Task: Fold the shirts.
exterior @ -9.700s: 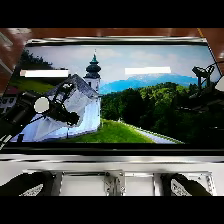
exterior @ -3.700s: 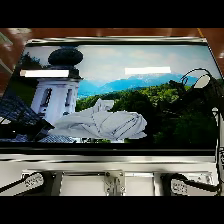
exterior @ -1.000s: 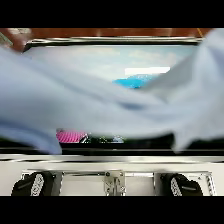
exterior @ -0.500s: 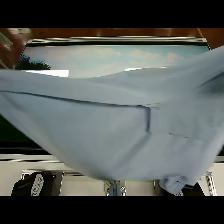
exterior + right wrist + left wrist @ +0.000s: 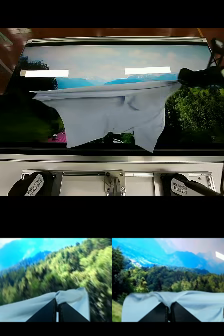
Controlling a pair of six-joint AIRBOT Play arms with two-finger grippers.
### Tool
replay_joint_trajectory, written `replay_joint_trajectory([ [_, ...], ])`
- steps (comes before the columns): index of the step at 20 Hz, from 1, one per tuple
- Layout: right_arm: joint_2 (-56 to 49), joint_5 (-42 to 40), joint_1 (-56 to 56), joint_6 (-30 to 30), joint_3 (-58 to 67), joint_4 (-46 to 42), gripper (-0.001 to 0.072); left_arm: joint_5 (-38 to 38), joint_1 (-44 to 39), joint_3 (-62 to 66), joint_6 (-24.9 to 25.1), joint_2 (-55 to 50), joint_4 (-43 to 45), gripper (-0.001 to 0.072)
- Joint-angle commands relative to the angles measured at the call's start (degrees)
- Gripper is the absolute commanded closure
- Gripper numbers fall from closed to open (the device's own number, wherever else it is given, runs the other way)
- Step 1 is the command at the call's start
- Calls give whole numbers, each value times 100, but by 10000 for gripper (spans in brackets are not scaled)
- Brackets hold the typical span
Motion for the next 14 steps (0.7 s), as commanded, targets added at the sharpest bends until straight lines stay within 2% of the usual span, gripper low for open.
replay_joint_trajectory([
  [1, -1106, -2070, 101, -52, -162, 1390, 645, 1366, -444, -170, 321, -1152, -319, 669],
  [3, -1408, -2677, 297, -50, -162, 1512, 645, 1996, -815, -157, 417, -1703, -361, 669],
  [5, -1674, -2855, 511, -247, -162, 1491, 645, 2503, -1152, -160, 391, -2173, -363, 670],
  [8, -2006, -2653, 752, -321, -162, 1360, 644, 2542, -1506, -160, 389, -2706, -361, 670],
  [9, -2052, -2581, 807, -323, -162, 1357, 614, 2343, -1515, -160, 219, -2791, -358, 669],
  [10, -2050, -2588, 835, -330, -162, 1344, 475, 2142, -1467, -157, -66, -2813, -354, 651],
  [11, -2017, -2511, 833, -328, -149, 1410, 256, 1805, -1316, -118, -258, -2793, -352, 498],
  [12, -1926, -2210, 745, -337, -74, 1421, 120, 1285, -1062, 0, -269, -2763, -348, 316],
  [13, -1786, -1814, 616, -435, 35, 1384, 119, 577, -673, 203, -251, -2719, -225, 276],
  [14, -1576, -1296, 426, -745, 144, 1261, 119, -151, -254, 426, -254, -2675, -2, 276],
])
